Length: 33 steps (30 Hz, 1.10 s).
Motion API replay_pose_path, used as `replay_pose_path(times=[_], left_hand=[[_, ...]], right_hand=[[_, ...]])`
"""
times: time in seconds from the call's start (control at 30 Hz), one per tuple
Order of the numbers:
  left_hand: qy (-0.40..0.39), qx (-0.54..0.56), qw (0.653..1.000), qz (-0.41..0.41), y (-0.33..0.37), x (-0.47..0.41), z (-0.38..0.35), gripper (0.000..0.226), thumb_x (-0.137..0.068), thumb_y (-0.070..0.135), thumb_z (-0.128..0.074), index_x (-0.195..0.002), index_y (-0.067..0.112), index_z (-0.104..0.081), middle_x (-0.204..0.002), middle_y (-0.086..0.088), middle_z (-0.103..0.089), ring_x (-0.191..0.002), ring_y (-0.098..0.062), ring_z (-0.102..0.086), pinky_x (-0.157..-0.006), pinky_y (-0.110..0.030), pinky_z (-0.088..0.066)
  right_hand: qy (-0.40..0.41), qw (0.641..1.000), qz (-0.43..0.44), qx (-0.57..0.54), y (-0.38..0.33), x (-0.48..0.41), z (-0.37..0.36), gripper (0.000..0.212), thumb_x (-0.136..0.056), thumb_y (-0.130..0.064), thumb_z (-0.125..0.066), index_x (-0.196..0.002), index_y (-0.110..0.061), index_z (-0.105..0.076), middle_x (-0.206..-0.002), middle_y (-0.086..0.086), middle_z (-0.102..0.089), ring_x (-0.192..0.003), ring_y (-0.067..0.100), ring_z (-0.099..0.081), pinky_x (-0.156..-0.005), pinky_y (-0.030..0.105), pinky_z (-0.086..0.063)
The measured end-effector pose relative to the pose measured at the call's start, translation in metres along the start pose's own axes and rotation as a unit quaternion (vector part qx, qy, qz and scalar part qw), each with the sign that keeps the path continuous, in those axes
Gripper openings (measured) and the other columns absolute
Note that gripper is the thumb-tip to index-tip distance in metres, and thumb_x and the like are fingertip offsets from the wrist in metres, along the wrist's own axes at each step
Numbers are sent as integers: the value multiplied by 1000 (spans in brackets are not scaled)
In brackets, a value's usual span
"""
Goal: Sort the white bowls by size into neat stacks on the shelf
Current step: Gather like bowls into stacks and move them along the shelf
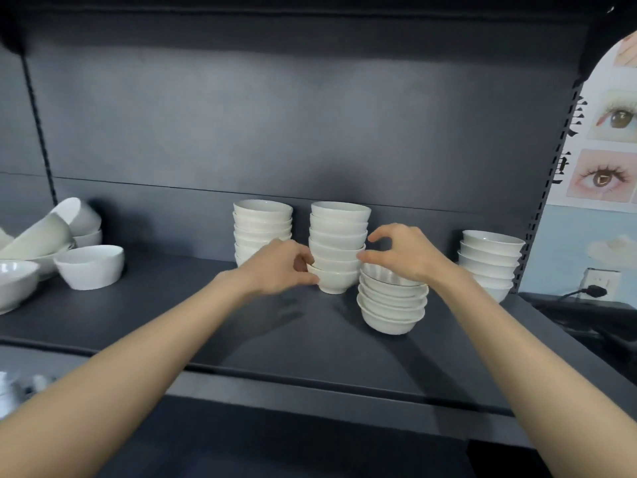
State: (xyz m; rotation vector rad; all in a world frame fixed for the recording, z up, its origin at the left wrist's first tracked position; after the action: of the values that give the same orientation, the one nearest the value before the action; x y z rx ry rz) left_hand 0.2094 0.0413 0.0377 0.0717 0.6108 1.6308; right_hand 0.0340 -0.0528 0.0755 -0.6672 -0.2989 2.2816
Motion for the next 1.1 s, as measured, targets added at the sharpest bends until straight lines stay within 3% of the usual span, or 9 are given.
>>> replay_pose_path(times=[0.1, 0.2, 0.4, 0.73, 0.93, 1.1], left_hand=[[37, -19, 999, 15, -28, 17, 34, 36, -82, 36, -71, -112, 16, -66, -100, 0, -68, -99, -17, -61, -91, -32, -49], [59, -35, 997, 26, -56, 32, 67, 35, -81, 38, -70, -111, 20, -66, -104, 2, -68, -103, -17, -59, -94, -37, -48], [90, -104, 990, 26, -115, 76, 132, 41, -83, 41, -69, -115, 16, -66, -111, 0, -69, -105, -19, -63, -94, -37, -48], [109, -153, 979, 85, -245, 158, 207, 36, -87, 35, -65, -118, 16, -64, -118, 0, -67, -117, -22, -56, -97, -34, -43], [124, -118, 977, 127, -308, 192, 226, 42, -84, 37, -69, -120, 16, -64, -124, -3, -65, -117, -24, -57, -97, -33, -43], [144, -78, 974, 154, -348, 207, 232, 42, -80, 37, -74, -116, 16, -66, -110, -4, -65, -107, -25, -57, -91, -37, -45]], right_hand=[[25, 999, 0, 20, -28, -10, -6, 49, -85, -41, -67, -125, -14, -59, -132, 5, -58, -122, 23, -50, -98, 37, -42], [38, 999, 18, 9, -64, -16, -18, 45, -87, -37, -66, -125, -14, -59, -134, 6, -56, -125, 24, -47, -98, 35, -39], [3, 998, 63, -16, -155, -37, -71, 42, -85, -35, -67, -121, -14, -61, -128, 8, -59, -114, 25, -53, -95, 33, -43], [-29, 994, 103, -31, -283, -55, -170, 42, -89, -36, -64, -125, -14, -59, -132, 6, -55, -125, 24, -45, -99, 33, -37], [-74, 991, 99, -43, -331, -72, -226, 41, -88, -38, -64, -123, -17, -59, -133, 6, -54, -122, 25, -50, -102, 42, -42], [-104, 987, 113, -44, -360, -91, -264, 40, -88, -35, -64, -122, -15, -60, -126, 6, -57, -117, 25, -51, -98, 43, -43]])
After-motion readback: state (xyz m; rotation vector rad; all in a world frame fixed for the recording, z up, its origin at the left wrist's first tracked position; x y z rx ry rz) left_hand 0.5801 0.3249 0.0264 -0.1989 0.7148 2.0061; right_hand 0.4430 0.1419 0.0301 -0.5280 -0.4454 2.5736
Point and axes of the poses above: each hand's wrist, its own x-axis away from the middle knuckle, its own z-axis out of the back of the hand, y = z × x, the point moved 6 cm from there along -x, towards the middle knuckle
